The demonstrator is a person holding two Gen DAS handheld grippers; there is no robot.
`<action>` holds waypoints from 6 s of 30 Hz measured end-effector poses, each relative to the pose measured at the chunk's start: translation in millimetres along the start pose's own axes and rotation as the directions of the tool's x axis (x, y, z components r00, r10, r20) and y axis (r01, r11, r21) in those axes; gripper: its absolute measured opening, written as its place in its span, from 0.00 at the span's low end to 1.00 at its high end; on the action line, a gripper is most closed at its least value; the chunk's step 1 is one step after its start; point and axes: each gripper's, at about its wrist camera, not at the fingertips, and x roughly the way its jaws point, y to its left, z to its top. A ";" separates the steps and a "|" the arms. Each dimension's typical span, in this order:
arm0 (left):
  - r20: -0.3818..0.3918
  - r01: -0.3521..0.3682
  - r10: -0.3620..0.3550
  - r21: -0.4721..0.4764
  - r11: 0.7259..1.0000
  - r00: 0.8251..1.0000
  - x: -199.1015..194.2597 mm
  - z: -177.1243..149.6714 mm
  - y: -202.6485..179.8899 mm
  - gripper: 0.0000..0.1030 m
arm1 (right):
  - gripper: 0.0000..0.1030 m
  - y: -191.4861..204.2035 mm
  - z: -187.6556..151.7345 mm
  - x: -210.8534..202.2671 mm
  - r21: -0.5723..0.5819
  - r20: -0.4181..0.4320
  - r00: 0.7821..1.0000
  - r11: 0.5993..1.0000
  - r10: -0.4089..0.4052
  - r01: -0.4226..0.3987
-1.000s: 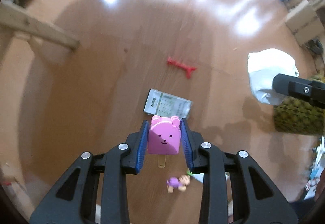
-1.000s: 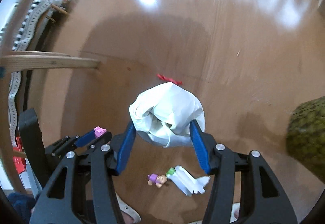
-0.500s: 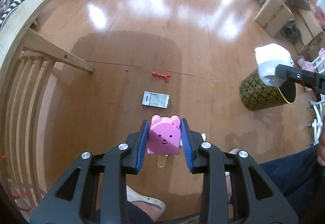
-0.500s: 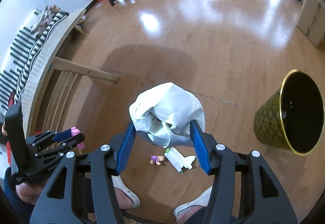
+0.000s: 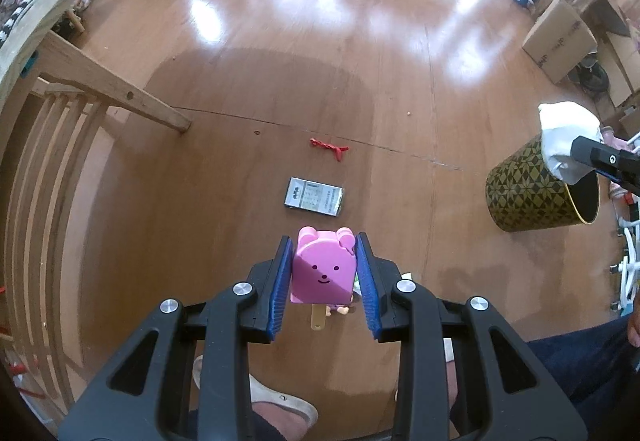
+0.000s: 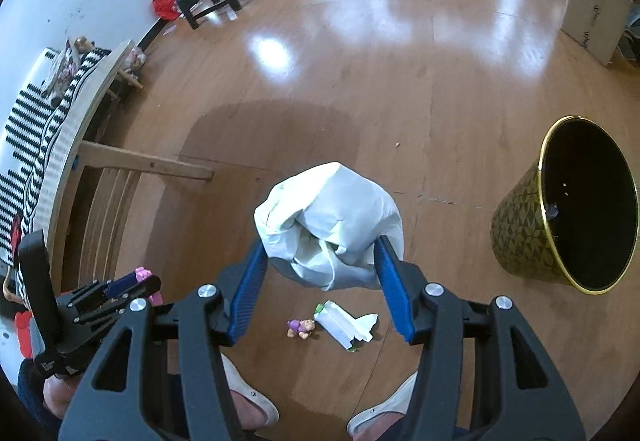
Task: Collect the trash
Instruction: 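Carry the popsicle toy and white bag over the wastebasket, then open both tools to drop the popsicle toy and bag into the wastebasket, then move both tools back over the doll figure and snack wrapper, then grasp the purple-dressed doll figure with the left tool while the right tool grasps the green snack wrapper, then carry the doll figure and snack wrapper over the wastebasket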
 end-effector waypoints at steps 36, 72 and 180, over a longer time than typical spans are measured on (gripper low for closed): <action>-0.169 0.410 -0.375 0.279 0.869 0.911 54.2 73.5 -389.9 0.30 | 0.54 -284.4 -4.5 -115.3 0.629 0.172 0.974 0.778 -0.146 0.005; -0.015 0.102 -0.102 0.253 0.962 0.995 27.4 45.0 -141.3 0.89 | 0.93 -172.8 33.3 -43.7 0.401 0.059 0.996 0.915 -0.071 0.042; 0.080 -0.075 0.073 0.032 0.997 0.994 -20.1 -4.4 7.5 0.26 | 0.02 6.8 -5.9 17.6 -0.071 -0.066 0.995 0.994 0.081 -0.086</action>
